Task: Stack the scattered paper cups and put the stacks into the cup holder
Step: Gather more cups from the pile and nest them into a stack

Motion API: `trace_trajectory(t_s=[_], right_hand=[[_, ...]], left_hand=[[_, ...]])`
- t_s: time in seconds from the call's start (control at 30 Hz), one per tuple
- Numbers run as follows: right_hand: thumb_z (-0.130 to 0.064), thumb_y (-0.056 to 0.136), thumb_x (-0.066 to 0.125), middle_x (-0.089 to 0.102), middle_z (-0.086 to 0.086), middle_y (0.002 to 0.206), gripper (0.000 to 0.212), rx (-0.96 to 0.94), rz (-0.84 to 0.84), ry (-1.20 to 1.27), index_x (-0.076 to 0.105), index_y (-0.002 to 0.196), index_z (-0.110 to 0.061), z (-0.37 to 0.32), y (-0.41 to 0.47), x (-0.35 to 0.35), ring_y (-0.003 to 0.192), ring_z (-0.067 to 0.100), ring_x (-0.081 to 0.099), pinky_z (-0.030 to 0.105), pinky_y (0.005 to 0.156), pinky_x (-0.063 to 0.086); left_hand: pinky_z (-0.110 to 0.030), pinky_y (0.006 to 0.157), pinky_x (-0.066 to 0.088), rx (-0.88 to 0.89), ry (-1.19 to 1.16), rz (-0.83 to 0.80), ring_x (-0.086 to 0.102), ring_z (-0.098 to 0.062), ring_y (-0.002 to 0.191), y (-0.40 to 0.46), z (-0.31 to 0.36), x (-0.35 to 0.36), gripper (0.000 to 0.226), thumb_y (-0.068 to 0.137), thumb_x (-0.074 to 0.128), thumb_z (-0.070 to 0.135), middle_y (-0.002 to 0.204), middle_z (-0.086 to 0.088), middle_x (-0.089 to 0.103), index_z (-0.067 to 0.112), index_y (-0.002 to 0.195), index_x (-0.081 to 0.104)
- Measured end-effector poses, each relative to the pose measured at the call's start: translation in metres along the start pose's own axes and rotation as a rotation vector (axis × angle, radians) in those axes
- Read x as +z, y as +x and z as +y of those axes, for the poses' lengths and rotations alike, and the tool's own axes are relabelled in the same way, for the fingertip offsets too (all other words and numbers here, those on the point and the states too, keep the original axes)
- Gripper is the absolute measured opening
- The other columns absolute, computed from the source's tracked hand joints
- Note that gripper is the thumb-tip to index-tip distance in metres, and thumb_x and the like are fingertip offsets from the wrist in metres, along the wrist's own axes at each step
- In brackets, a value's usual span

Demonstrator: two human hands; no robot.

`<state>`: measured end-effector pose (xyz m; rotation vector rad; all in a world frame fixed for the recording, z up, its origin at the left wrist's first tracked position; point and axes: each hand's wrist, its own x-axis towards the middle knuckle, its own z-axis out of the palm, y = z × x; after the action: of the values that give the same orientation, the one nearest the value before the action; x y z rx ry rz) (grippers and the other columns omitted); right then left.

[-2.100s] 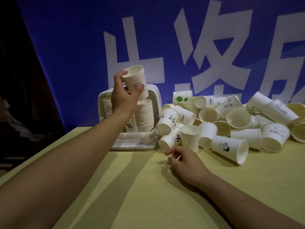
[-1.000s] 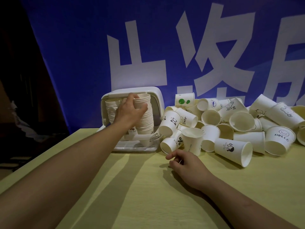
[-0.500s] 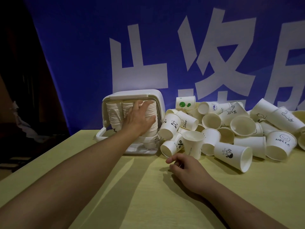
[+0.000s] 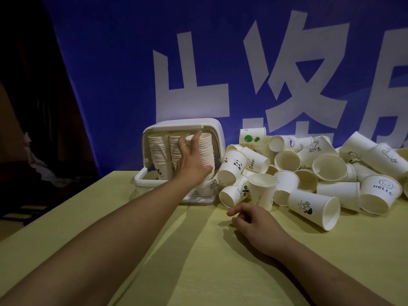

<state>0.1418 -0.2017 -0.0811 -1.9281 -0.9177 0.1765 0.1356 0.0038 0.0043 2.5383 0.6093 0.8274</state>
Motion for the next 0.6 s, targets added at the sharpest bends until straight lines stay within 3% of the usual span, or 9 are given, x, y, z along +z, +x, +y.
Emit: trace_trajectory(t_s=[0.13,0.23,0.47,0.6], right_hand=[[-0.018,0.095,0.058,0.061,-0.009,0.071,0.014,0.004,-0.003,0.016,0.066,0.099,-0.029,0.002,0.001,0.001,0.060,-0.001,0.055,0.013,0.063,0.044],[-0.017,0.095,0.058,0.060,-0.009,0.069,0.015,-0.005,-0.006,0.013,0.066,0.100,-0.028,0.003,0.001,0.000,0.060,-0.001,0.054,0.013,0.063,0.044],[-0.018,0.094,0.058,0.059,-0.011,0.065,0.015,-0.002,-0.019,0.017,0.067,0.099,-0.029,0.006,0.003,0.001,0.060,0.000,0.054,0.016,0.063,0.045],[-0.018,0.094,0.057,0.060,-0.013,0.064,0.015,-0.003,-0.018,0.023,0.066,0.098,-0.029,0.006,0.004,0.003,0.059,0.001,0.055,0.015,0.062,0.045]], left_hand=[[-0.050,0.098,0.046,-0.152,-0.057,0.068,0.048,-0.042,0.127,0.002,0.009,0.016,0.104,0.082,0.080,0.020,0.154,-0.015,0.019,0.040,0.151,0.005],[-0.050,0.096,0.048,-0.204,-0.092,0.104,0.051,-0.041,0.123,0.013,0.012,0.023,0.100,0.083,0.080,0.018,0.147,-0.014,0.032,0.038,0.149,0.008],[-0.050,0.094,0.049,-0.207,-0.072,0.148,0.050,-0.040,0.126,0.038,0.007,0.035,0.104,0.080,0.083,0.014,0.154,-0.013,0.027,0.040,0.151,0.011],[-0.040,0.075,0.045,-0.213,-0.043,0.184,0.056,-0.038,0.117,0.046,0.007,0.040,0.101,0.081,0.082,0.014,0.145,-0.014,0.029,0.041,0.150,0.014]])
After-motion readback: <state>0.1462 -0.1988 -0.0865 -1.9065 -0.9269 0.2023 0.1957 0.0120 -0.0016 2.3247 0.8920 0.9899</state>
